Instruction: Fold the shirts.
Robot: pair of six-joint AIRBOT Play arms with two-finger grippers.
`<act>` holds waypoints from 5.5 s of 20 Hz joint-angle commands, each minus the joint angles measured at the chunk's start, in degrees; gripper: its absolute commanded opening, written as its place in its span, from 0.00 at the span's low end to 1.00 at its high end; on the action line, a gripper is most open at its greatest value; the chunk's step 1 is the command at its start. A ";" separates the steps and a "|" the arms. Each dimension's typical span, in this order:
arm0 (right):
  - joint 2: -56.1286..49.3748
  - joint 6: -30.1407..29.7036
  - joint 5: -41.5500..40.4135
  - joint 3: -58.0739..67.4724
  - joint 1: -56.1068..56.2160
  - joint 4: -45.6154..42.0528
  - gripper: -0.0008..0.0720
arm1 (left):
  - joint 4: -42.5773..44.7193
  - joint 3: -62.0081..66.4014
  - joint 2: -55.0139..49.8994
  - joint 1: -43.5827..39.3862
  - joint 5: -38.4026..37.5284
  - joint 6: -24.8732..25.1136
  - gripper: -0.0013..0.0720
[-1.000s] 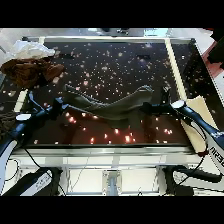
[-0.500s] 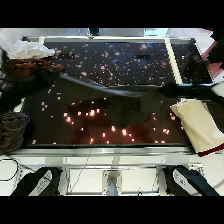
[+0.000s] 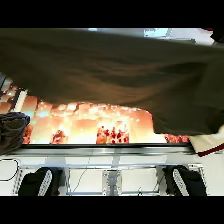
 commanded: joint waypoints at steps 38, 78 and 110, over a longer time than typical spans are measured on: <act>-34.05 -1.14 -4.50 -45.90 -7.13 6.03 0.57 | 10.38 -46.27 -18.03 16.11 3.02 -1.62 0.77; -40.15 -5.86 -27.08 -65.75 8.39 35.04 0.05 | 5.81 -53.88 -15.12 16.13 7.04 -11.89 0.77; -32.39 -8.59 -21.88 -65.75 8.44 38.07 0.05 | -8.31 -66.29 -35.10 11.58 28.13 -26.71 0.04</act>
